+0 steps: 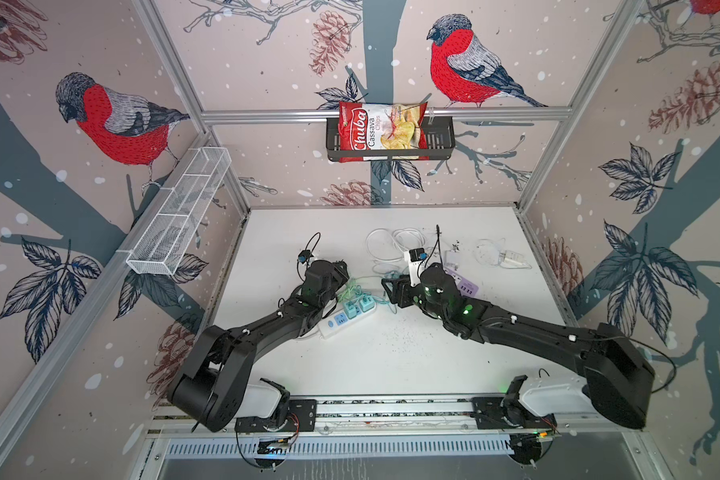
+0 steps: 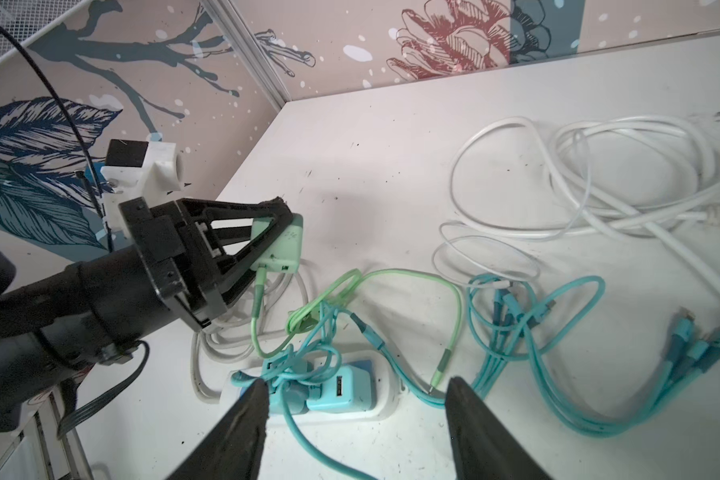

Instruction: Insert the plug

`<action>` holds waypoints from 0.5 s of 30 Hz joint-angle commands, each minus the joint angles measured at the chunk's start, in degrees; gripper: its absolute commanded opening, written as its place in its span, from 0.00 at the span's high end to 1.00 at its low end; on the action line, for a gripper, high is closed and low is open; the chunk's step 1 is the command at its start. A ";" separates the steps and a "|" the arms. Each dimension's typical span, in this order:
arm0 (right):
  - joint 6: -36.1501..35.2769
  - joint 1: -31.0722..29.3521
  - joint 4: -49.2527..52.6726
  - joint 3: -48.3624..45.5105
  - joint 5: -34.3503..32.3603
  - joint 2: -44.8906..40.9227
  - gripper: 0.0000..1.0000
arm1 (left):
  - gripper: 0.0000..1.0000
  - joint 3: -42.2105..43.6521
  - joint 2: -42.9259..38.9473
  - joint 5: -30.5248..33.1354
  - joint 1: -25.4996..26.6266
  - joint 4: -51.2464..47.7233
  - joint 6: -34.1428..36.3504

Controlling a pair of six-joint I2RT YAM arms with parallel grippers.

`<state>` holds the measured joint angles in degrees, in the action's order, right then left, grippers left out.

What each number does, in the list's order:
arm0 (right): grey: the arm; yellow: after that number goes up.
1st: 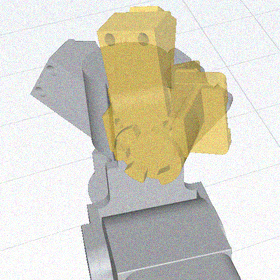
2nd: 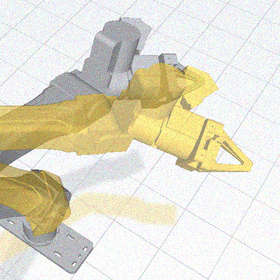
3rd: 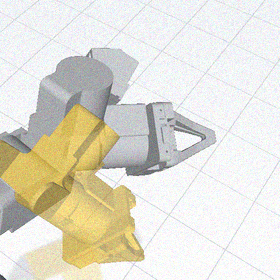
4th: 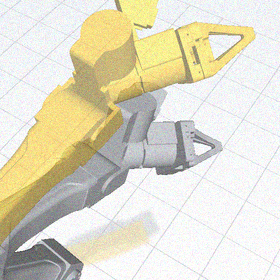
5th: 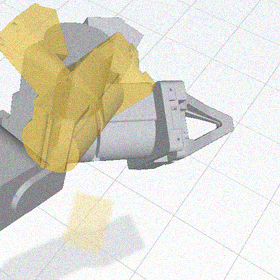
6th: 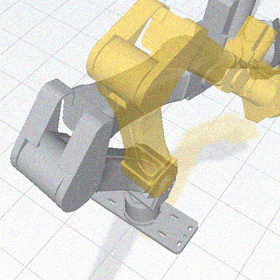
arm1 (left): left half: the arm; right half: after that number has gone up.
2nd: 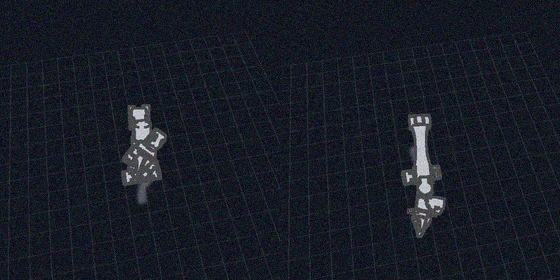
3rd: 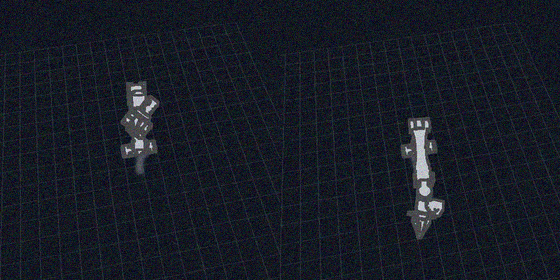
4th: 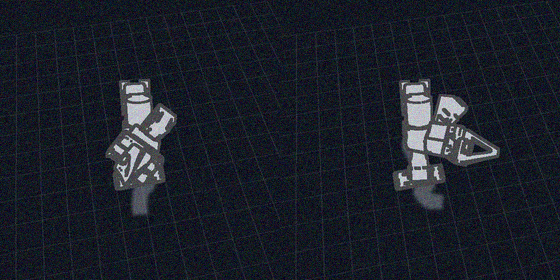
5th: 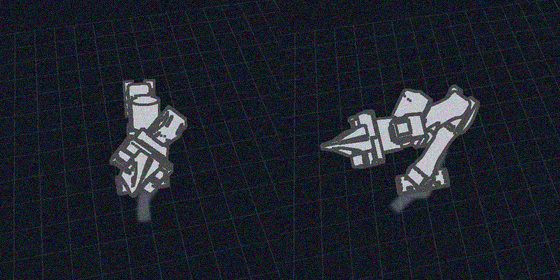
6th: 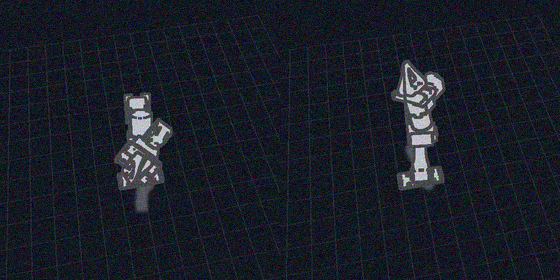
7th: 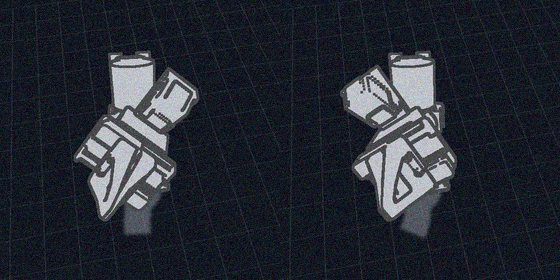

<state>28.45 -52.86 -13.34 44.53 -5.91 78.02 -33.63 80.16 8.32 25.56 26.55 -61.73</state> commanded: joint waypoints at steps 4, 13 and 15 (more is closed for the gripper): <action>-1.18 -0.04 -0.27 1.91 1.86 2.18 0.33 | 0.87 -4.38 8.93 4.48 -4.85 8.22 -1.50; -1.18 -0.04 1.13 2.59 1.17 4.27 0.33 | 0.83 -13.79 23.44 -2.41 -8.86 2.18 0.45; -1.04 -0.01 1.03 2.75 1.08 4.72 0.34 | 0.83 -13.75 24.21 -2.42 -8.94 1.79 0.48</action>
<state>27.99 -52.84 -11.84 46.76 -4.51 82.32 -46.85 103.42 6.63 16.84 30.46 -62.52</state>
